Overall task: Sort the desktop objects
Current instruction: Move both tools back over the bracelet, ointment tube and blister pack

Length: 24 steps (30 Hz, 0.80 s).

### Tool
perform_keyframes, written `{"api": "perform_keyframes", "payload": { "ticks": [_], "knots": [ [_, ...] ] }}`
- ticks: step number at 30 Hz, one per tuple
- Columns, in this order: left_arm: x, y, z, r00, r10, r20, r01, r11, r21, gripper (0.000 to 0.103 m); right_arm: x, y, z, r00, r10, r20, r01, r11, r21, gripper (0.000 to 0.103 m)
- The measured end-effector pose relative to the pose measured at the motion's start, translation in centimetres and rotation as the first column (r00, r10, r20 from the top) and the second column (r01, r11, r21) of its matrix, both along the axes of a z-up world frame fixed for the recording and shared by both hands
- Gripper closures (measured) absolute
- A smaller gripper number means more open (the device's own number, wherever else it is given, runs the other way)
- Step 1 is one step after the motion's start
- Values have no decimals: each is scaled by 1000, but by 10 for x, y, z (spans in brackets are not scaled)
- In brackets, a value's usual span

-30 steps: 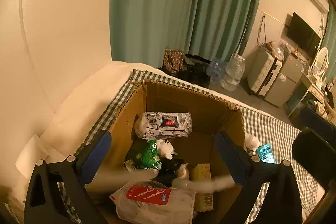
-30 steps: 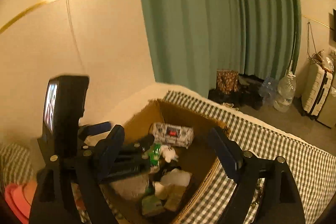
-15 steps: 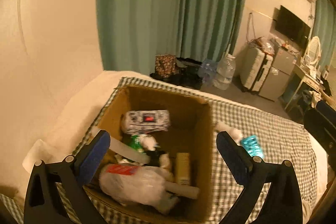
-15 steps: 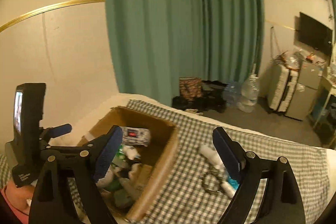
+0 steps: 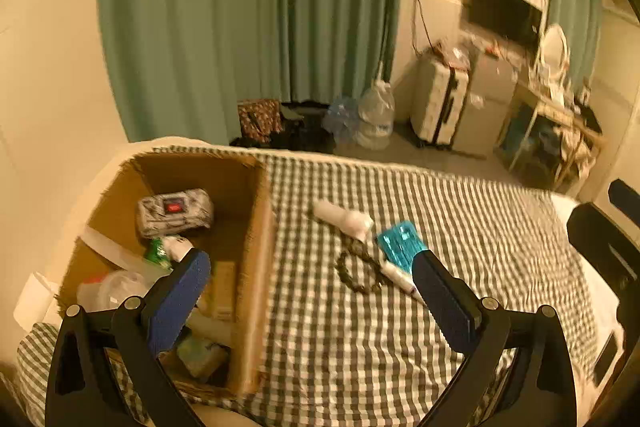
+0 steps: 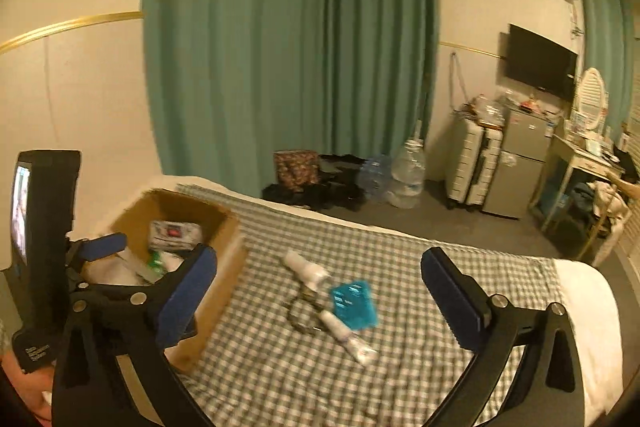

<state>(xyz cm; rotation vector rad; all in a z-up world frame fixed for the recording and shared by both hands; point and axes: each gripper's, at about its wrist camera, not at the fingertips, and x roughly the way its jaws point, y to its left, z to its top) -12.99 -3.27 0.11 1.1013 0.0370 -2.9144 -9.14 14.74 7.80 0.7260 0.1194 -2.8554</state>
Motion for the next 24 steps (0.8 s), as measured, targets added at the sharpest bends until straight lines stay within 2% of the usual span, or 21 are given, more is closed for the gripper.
{"api": "perform_keyframes", "payload": {
  "ticks": [7, 10, 14, 20, 24],
  "knots": [
    [-9, 42, -42, 996, -56, 65, 61, 995, -76, 0, -19, 62, -64, 990, -44, 136, 54, 996, -71, 0],
    [-16, 54, -64, 992, -67, 105, 79, 990, -114, 0, -29, 77, -94, 981, -55, 185, 73, 993, -91, 0],
    [-32, 63, -98, 987, -51, 151, 75, 984, -159, 0, -43, 78, -130, 971, -39, 235, 57, 996, -69, 0],
    [-58, 67, -147, 977, -53, 204, 83, 987, -141, 0, -64, 76, -169, 955, -31, 296, 39, 999, -22, 0],
    [-76, 72, -175, 968, -80, 239, 114, 985, -130, 0, -80, 81, -184, 942, 1, 335, 24, 997, -68, 1]
  ]
}}
